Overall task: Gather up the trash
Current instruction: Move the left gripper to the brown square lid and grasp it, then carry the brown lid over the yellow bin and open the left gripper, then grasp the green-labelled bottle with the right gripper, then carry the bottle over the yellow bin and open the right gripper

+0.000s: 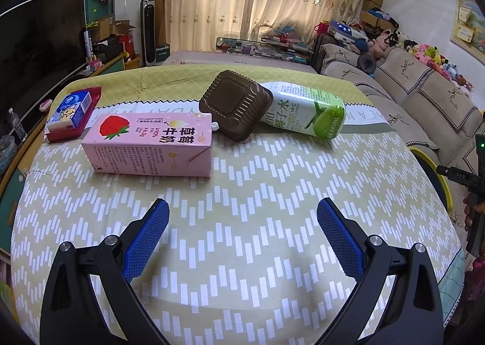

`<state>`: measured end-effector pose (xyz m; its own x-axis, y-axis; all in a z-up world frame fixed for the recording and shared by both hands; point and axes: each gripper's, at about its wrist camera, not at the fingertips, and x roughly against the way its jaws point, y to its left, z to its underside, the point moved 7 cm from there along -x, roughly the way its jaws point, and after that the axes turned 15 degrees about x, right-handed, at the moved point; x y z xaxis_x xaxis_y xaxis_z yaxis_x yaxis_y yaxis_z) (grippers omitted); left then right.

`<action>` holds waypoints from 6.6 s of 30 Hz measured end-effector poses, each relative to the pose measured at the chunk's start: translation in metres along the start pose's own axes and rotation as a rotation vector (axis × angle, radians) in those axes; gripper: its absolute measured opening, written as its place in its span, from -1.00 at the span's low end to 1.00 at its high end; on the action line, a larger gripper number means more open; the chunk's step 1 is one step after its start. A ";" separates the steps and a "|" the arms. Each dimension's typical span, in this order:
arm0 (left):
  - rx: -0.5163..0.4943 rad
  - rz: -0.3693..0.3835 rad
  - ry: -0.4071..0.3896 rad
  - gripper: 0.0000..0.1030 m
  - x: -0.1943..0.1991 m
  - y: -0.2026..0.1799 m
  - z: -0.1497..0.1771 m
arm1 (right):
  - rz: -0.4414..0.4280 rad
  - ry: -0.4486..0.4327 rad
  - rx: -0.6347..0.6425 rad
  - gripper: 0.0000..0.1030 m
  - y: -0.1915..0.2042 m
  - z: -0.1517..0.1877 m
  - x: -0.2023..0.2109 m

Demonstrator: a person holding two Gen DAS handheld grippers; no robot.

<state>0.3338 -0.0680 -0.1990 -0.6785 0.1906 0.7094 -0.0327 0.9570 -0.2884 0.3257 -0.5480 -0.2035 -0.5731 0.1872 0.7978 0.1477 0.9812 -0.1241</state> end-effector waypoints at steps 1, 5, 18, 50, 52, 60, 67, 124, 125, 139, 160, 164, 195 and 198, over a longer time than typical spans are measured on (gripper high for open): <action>-0.003 -0.001 -0.001 0.88 0.000 -0.001 0.000 | 0.003 -0.006 0.009 0.37 0.003 0.000 0.003; -0.005 -0.021 -0.007 0.88 0.001 0.000 -0.001 | 0.005 -0.033 0.038 0.39 0.014 -0.003 0.014; 0.006 -0.141 -0.038 0.89 0.017 0.040 -0.031 | -0.043 -0.070 0.100 0.41 0.036 -0.003 0.030; -0.437 0.108 0.118 0.90 -0.052 -0.030 -0.101 | -0.109 -0.054 0.140 0.42 0.072 -0.008 0.018; -0.490 0.103 0.147 0.90 -0.063 -0.037 -0.103 | -0.103 -0.054 0.147 0.42 0.071 -0.008 0.020; -0.552 0.140 0.235 0.84 -0.087 -0.035 -0.107 | -0.096 -0.044 0.125 0.43 0.064 -0.004 0.018; -0.580 0.155 0.293 0.28 -0.098 -0.030 -0.103 | -0.109 -0.034 0.128 0.43 0.071 -0.004 0.011; -0.514 0.498 0.182 0.80 -0.028 -0.352 0.030 | 0.000 -0.081 -0.047 0.43 -0.072 0.106 0.085; -0.503 0.493 0.159 0.82 -0.018 -0.336 0.027 | -0.007 -0.082 -0.038 0.44 -0.066 0.104 0.085; -0.395 0.273 -0.047 0.90 0.045 -0.096 0.009 | -0.145 -0.110 0.188 0.44 0.060 0.033 0.081; 0.034 0.169 -0.155 0.90 0.062 0.072 -0.040 | -0.442 -0.282 0.751 0.63 0.361 -0.115 0.039; 0.002 0.165 -0.143 0.90 0.057 0.059 -0.038 | -0.518 -0.173 0.789 0.65 0.377 -0.122 0.004; 0.001 0.154 -0.092 0.90 0.039 0.054 -0.035 | -0.168 -0.004 0.112 -0.02 0.039 -0.013 0.007; 0.029 0.174 -0.062 0.90 0.037 0.057 -0.039 | -0.130 0.038 0.049 -0.01 0.013 -0.001 -0.018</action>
<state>0.3354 0.0024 -0.1641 -0.7198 0.3380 0.6064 0.0685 0.9038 -0.4225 0.3388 -0.5388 -0.2192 -0.5536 0.0571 0.8308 0.0337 0.9984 -0.0462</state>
